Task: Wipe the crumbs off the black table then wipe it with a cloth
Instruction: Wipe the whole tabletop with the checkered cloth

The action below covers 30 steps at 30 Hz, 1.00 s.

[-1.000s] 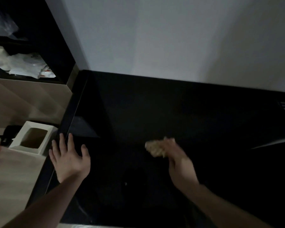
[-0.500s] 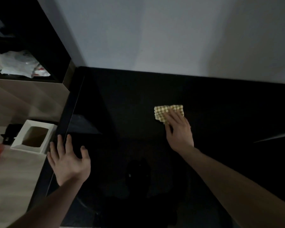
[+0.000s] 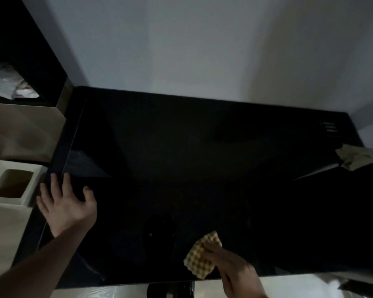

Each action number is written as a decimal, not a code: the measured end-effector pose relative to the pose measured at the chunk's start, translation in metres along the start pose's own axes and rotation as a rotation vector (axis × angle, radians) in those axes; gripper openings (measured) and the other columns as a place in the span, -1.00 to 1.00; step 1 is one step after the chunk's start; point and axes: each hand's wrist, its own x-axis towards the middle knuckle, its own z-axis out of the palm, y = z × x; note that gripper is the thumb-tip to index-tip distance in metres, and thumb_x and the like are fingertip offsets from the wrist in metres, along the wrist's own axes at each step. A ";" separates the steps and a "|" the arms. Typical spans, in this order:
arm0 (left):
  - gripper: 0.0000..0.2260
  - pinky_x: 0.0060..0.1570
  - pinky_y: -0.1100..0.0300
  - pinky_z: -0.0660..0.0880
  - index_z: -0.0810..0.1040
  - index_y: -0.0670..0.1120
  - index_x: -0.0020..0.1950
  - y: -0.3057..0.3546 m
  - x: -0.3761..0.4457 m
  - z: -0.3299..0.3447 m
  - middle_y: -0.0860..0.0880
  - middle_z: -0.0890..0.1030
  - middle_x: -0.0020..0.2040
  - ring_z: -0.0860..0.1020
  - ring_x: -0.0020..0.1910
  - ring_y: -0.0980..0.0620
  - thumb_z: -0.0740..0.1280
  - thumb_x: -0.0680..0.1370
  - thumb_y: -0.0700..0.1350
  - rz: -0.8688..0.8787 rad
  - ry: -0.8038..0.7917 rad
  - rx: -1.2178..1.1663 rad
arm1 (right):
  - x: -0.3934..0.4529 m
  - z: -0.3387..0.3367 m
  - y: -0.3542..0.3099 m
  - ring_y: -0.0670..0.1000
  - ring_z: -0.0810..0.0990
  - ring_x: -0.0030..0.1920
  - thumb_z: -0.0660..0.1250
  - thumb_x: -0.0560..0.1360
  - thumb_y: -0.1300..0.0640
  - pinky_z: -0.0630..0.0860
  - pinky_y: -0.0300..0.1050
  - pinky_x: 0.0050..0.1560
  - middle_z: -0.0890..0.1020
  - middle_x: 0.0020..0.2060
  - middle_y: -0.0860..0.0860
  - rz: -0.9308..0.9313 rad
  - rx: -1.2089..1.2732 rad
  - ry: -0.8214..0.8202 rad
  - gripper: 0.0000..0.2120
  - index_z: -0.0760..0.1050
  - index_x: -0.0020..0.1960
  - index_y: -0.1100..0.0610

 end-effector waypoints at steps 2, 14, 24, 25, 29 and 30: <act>-0.35 0.62 -0.22 -0.06 0.19 -0.01 0.64 -0.001 0.000 0.001 -0.09 0.10 0.68 0.00 0.66 -0.17 0.10 0.56 0.18 -0.004 -0.003 0.001 | 0.029 -0.015 0.006 -0.29 0.50 0.39 0.31 0.59 0.26 0.39 -0.39 0.39 0.50 0.39 -0.40 0.191 0.130 0.070 -0.41 0.49 0.38 -0.39; -0.34 0.61 -0.22 -0.04 0.20 -0.01 0.64 -0.002 0.003 0.009 -0.10 0.12 0.68 0.02 0.66 -0.18 0.05 0.56 0.20 -0.011 0.014 0.032 | 0.303 -0.089 0.106 0.15 0.25 0.61 0.12 0.71 0.20 0.19 0.00 0.60 0.39 0.56 0.10 0.395 -0.109 0.235 -0.64 0.51 0.44 0.09; -0.33 0.61 -0.26 -0.02 0.11 -0.01 0.66 -0.005 0.006 0.014 -0.10 0.04 0.70 -0.02 0.66 -0.22 -0.02 0.58 0.22 -0.022 -0.033 0.083 | 0.206 -0.052 0.106 0.08 0.19 0.63 0.21 0.62 0.29 0.00 -0.06 0.63 0.27 0.61 0.11 0.296 -0.214 0.040 -0.37 0.16 0.65 0.06; -0.32 0.61 -0.28 -0.03 0.12 -0.02 0.66 -0.003 0.007 0.013 -0.10 0.04 0.70 -0.01 0.66 -0.23 -0.03 0.57 0.21 -0.031 -0.052 0.090 | 0.180 -0.053 0.105 0.06 0.16 0.64 0.21 0.62 0.30 -0.05 -0.13 0.61 0.25 0.63 0.08 0.250 -0.185 0.017 -0.35 0.15 0.66 0.05; -0.37 0.58 -0.27 -0.02 0.30 -0.02 0.59 0.038 -0.016 0.008 -0.11 0.16 0.66 0.10 0.64 -0.22 0.10 0.51 0.10 0.079 -0.044 0.103 | 0.078 -0.050 0.109 -0.06 0.11 0.65 0.19 0.51 0.28 0.04 -0.19 0.62 0.18 0.64 -0.07 0.125 -0.109 -0.050 -0.28 0.19 0.66 0.01; -0.38 0.58 -0.26 0.01 0.34 -0.02 0.56 0.056 -0.026 0.010 -0.12 0.20 0.65 0.14 0.63 -0.22 0.13 0.50 0.09 0.145 -0.042 0.096 | 0.059 -0.049 0.109 -0.06 0.17 0.64 0.19 0.49 0.24 0.15 -0.14 0.58 0.25 0.62 -0.05 0.074 -0.079 -0.046 -0.30 0.26 0.63 0.04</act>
